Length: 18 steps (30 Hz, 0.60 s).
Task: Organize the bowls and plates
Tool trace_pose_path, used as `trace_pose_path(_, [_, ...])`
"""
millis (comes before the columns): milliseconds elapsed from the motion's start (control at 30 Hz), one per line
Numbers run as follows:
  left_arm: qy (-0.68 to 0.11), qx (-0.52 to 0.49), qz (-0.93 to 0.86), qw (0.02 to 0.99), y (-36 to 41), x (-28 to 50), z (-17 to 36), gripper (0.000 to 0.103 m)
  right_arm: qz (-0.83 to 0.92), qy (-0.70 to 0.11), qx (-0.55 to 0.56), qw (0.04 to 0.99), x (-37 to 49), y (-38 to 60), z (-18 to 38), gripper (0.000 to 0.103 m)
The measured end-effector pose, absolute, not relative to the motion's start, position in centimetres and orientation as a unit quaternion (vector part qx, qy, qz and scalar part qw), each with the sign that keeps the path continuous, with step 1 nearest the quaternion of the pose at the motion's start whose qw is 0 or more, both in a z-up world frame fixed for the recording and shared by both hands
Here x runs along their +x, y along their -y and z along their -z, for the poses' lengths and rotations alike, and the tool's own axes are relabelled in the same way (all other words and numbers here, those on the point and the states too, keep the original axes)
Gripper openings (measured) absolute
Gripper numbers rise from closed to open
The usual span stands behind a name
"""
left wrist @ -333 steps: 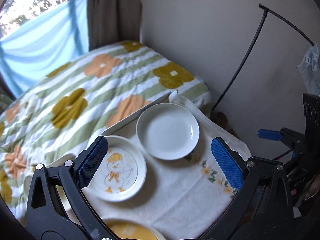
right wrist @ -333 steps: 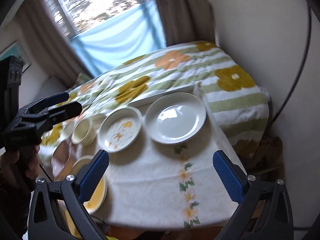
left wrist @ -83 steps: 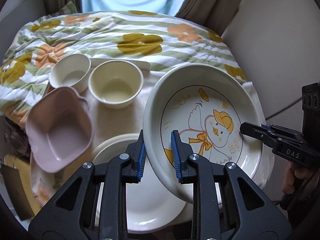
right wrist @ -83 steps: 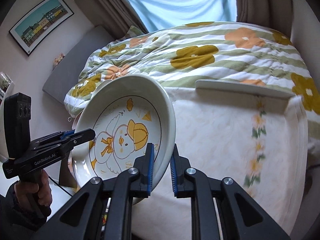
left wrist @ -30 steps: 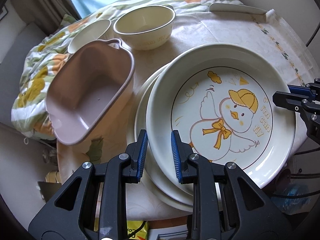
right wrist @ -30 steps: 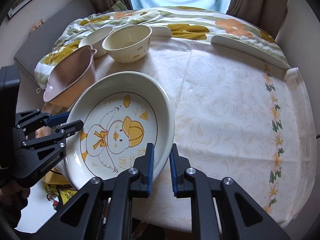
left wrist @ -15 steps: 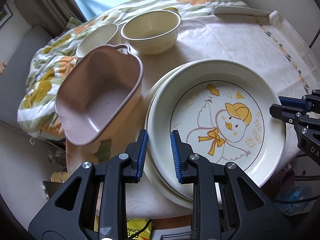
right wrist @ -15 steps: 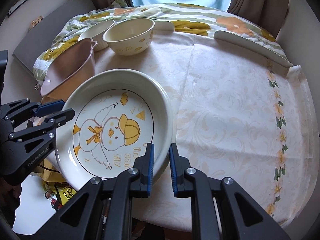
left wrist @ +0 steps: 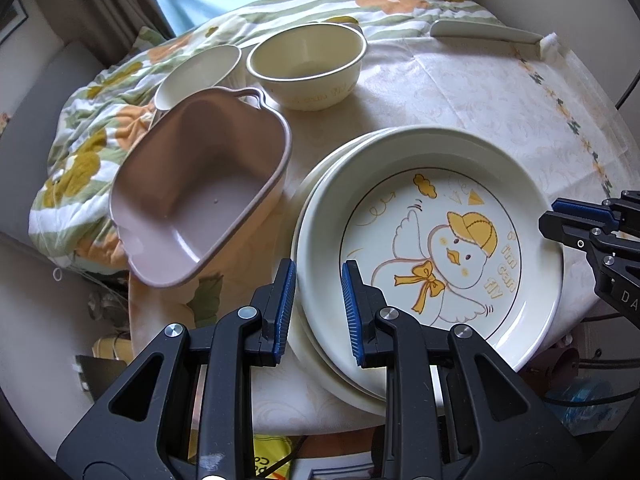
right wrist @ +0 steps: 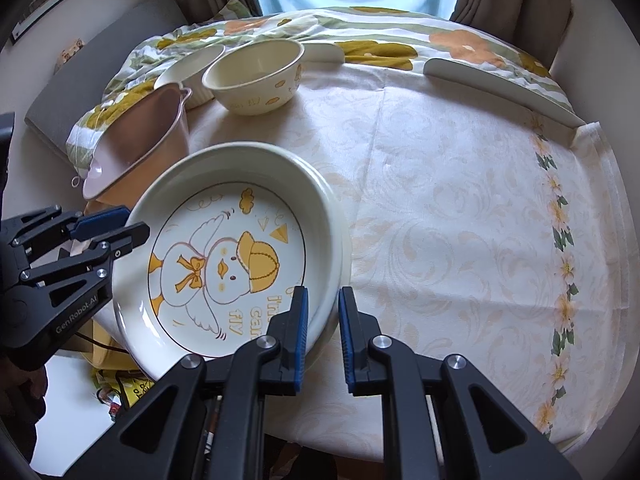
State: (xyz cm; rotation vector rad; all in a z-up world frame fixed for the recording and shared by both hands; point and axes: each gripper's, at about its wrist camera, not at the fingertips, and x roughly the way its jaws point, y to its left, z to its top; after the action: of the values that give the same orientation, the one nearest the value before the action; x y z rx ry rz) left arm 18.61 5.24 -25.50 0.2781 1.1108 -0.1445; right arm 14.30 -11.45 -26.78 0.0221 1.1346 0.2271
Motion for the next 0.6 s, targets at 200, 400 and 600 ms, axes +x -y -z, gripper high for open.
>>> trace_pose_path(200, [-0.515, 0.122, 0.054, 0.847, -5.4, 18.2, 23.5, 0.031, -0.102, -0.519, 0.044, 0.847, 13.8, 13.1, 25.3, 0.031])
trace_pose_path(400, [-0.476, 0.107, 0.037, 0.872, -5.9, 16.7, 20.2, 0.103, -0.114, -0.487, 0.072, 0.863, 12.6, 15.0, 22.7, 0.085])
trace_pose_path(600, [-0.472, 0.018, 0.015, 0.881, -9.0, 16.0, 17.1, 0.103, -0.167, -0.456, 0.035, 0.874, 13.3, 14.7, 19.9, 0.086])
